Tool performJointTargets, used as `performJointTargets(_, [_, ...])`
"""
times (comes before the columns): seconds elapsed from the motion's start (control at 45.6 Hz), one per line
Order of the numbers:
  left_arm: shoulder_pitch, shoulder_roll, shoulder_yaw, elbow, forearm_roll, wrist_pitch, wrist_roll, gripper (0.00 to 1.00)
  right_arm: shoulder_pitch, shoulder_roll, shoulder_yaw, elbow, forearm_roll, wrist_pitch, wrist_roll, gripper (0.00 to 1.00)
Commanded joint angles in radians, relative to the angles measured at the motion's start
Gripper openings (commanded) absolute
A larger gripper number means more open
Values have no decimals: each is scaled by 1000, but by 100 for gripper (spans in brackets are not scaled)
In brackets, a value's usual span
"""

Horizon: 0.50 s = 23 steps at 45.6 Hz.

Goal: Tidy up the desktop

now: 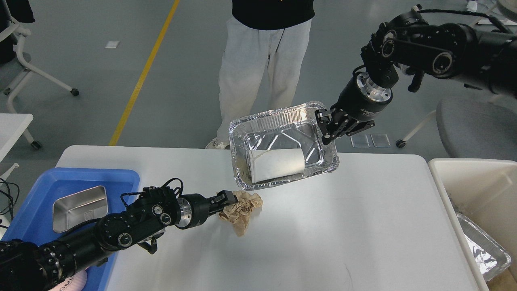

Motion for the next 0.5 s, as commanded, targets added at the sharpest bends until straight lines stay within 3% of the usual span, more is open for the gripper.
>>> performJointTargets(0.0, [-4,4,0,0,3,-33,-62,14,0,-3,0,0,0,0,0,0])
performJointTargets(0.066, [-11,7,6,2,9,-47,-125,5,0,-4,0,0,0,0,0,0])
performJointTargets(0.153, [-24,7,34,2,15,-49,-166,2,0,-10,0,0,0,0,-1,0])
performJointTargets(0.482, [-33,7,48,0,15,-56,-205,1,-2,-21,2,2,-12,0,-1,0])
